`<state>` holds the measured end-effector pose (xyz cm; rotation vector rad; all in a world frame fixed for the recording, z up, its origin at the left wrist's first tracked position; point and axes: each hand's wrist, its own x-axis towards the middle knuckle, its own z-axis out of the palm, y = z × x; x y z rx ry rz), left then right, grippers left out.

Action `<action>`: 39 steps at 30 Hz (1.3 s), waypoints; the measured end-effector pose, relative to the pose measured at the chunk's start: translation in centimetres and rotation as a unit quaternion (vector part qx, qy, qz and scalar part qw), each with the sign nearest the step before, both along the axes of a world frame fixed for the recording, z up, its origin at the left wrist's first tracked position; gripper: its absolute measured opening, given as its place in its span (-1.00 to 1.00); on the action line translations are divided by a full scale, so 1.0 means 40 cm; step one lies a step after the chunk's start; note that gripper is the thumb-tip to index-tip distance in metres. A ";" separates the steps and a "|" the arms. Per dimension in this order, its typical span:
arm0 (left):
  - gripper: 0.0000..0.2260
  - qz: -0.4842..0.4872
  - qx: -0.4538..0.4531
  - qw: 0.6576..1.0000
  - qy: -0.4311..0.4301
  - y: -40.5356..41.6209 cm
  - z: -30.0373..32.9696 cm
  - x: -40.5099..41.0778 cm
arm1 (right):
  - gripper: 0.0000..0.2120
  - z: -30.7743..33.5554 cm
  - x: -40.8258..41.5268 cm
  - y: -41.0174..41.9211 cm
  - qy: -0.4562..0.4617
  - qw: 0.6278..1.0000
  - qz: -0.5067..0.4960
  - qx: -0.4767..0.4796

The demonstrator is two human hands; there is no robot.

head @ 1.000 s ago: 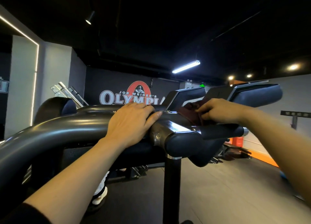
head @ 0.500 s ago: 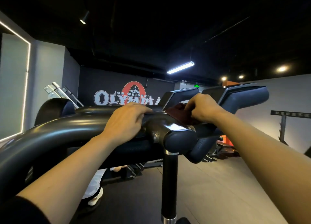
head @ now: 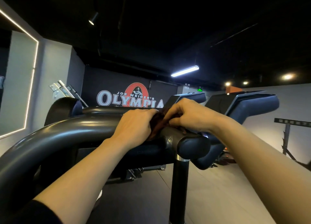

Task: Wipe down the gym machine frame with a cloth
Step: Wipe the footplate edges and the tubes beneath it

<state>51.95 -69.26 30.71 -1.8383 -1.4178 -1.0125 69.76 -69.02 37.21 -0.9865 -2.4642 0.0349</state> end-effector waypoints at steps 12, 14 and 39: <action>-0.69 0.001 -0.004 1.000 0.005 0.007 0.000 0.003 | -0.75 0.007 0.027 -0.020 0.005 1.000 -0.018 -0.017; -0.68 0.008 -0.012 1.000 0.010 0.003 0.001 0.002 | -0.60 0.005 0.010 0.014 0.013 0.999 -0.044 -0.019; -0.68 -0.002 -0.185 0.980 -0.072 0.089 0.099 -0.023 | -0.62 0.047 -0.025 0.169 -0.058 0.990 -0.012 -0.131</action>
